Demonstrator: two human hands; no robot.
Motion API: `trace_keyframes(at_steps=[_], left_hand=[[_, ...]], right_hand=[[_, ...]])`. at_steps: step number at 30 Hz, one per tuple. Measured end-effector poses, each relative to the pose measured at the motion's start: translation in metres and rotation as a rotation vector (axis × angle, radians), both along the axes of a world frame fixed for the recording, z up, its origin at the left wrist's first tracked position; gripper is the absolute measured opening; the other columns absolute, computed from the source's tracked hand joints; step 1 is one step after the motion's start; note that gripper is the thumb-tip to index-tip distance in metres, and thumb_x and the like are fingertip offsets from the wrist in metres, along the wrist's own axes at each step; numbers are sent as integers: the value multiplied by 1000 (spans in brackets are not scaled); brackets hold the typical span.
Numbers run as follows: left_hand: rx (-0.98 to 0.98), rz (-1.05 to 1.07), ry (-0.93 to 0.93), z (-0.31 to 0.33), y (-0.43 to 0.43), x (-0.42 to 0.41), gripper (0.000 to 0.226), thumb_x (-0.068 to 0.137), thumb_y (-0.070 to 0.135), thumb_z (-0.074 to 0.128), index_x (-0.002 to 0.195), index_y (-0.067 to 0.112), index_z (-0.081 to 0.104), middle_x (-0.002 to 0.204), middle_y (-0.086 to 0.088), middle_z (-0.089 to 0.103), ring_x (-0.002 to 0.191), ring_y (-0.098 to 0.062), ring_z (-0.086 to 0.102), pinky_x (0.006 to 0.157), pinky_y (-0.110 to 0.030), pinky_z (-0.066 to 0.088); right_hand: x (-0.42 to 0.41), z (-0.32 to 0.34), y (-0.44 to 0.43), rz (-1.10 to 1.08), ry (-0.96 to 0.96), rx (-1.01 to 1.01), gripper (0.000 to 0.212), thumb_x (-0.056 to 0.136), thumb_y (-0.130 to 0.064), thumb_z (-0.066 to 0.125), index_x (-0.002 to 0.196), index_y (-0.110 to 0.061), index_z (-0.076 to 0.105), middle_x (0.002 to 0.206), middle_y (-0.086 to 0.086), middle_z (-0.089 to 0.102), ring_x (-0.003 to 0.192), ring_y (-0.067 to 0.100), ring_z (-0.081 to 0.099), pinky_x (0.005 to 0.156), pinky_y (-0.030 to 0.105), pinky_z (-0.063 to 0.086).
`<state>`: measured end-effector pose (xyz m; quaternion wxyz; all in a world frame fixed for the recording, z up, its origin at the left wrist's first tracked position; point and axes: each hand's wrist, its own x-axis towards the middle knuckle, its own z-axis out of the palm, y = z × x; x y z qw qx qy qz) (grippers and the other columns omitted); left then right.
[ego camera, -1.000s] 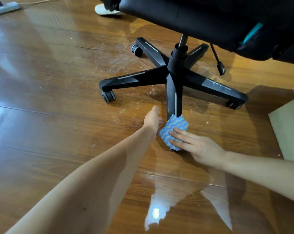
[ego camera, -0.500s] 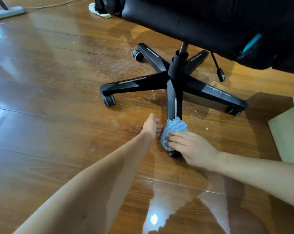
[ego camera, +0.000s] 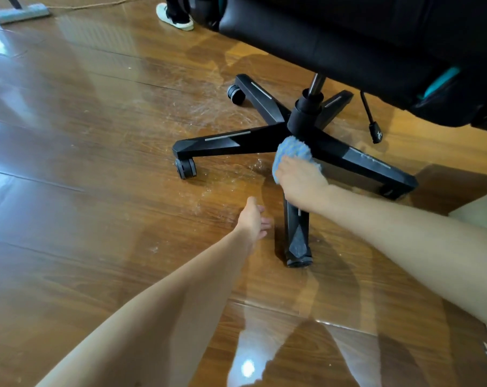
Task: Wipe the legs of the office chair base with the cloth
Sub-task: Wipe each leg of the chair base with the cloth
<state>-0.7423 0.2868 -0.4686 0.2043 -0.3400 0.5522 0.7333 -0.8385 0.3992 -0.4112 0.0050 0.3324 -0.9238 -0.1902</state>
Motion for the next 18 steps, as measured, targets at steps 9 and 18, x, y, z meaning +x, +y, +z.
trace_keyframes(at_steps=[9, 18], left_hand=[[36, -1, 31, -4, 15, -15, 59, 113, 47, 24, 145, 9, 56, 127, -18, 67, 121, -29, 63, 112, -41, 49], [67, 23, 23, -2, 7, -17, 53, 113, 48, 26, 132, 14, 63, 127, -15, 71, 113, -25, 68, 106, -39, 52]], right_hand=[[-16, -3, -17, -12, 11, 148, 35, 94, -25, 48, 121, -14, 67, 123, 7, 62, 120, 26, 54, 104, 36, 40], [-5, -4, -20, -54, 14, 98, 34, 95, -22, 47, 121, -13, 67, 123, 7, 61, 119, 26, 53, 99, 37, 44]])
